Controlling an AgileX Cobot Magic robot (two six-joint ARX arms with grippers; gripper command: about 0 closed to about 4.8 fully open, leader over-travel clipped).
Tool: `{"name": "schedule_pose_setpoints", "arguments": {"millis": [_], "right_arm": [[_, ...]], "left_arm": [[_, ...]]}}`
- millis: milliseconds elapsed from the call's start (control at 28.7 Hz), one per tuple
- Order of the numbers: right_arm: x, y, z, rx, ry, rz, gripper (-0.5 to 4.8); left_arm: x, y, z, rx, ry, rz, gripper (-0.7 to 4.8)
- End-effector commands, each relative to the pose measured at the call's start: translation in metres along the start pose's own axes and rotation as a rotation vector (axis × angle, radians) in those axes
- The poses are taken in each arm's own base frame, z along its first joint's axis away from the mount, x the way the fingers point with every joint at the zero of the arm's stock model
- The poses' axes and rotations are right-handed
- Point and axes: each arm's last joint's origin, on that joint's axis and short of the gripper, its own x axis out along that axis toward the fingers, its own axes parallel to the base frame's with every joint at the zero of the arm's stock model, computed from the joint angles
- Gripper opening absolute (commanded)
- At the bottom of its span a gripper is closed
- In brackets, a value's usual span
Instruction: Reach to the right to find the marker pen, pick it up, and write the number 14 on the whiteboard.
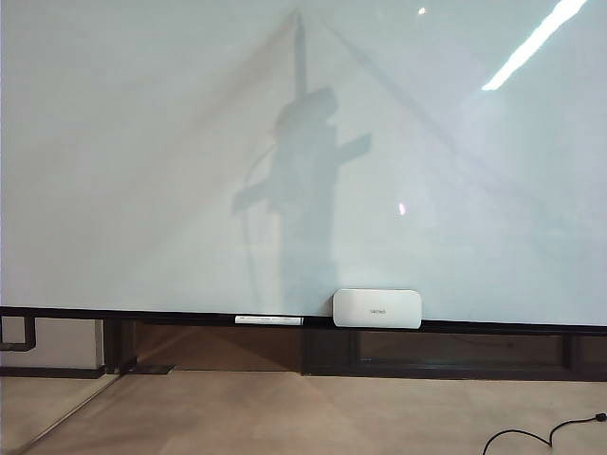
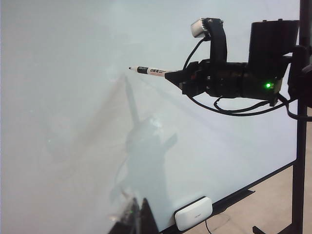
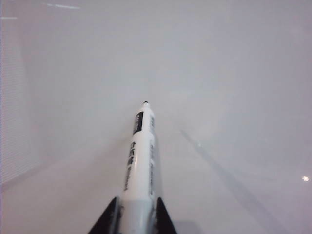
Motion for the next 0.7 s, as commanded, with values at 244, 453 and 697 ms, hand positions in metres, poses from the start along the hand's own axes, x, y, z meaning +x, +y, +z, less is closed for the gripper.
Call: {"name": "schedule_pose_setpoints", "arguments": {"millis": [244,453,697], "right_arm": [[0.0023,0.0008,0.0021,-0.018,-0.037,0.003,-0.01],[0.004,0.0001,0.0004,-0.019,-0.043,0.0,-0.01],[0.0055,-0.004,-0.0012,-0.024,-0.04,-0.01,-0.01]], "left_arm": [[-0.0008,0.0006,0.0068,0.016,-0.056,-0.005,-0.06],[0.0002,0.0005,0.0064,0.015,-0.054,-0.014,-0.06],[0.0003,0.0006,0.0063,0.015,-0.053,-0.013,-0.06]]}}
